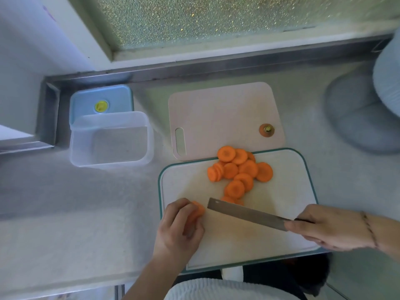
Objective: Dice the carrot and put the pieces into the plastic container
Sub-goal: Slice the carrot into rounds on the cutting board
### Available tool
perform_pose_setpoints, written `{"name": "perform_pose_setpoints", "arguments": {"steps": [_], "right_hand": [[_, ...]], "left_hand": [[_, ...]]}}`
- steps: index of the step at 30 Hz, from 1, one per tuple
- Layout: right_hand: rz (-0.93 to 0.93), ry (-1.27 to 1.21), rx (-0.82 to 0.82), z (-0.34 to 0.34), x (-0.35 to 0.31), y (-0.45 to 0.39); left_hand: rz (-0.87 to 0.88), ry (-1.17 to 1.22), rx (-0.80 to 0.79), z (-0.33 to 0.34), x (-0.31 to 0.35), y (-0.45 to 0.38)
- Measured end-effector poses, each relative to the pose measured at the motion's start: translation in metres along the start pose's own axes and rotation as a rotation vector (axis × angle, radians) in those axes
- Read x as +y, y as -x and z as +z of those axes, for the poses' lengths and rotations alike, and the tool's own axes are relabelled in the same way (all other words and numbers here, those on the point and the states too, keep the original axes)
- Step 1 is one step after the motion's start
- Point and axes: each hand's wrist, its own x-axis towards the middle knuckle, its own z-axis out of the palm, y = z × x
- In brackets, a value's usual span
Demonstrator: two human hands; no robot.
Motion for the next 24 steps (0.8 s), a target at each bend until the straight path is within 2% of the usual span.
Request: {"name": "perform_pose_setpoints", "arguments": {"steps": [5,9,18,24], "right_hand": [[0.002,0.29,0.05,-0.012,0.008,-0.003],[-0.046,0.43,0.114,-0.03,-0.001,-0.019],[-0.235,0.406,0.188,-0.035,-0.054,-0.058],[-0.237,0.286,0.224,-0.011,-0.057,-0.049]], "left_hand": [[0.02,-0.008,-0.007,-0.005,-0.004,0.006],[0.048,-0.005,-0.041,-0.008,-0.004,0.006],[0.077,0.013,-0.054,-0.009,-0.005,0.006],[0.126,0.006,-0.11,-0.007,-0.001,0.007]]}}
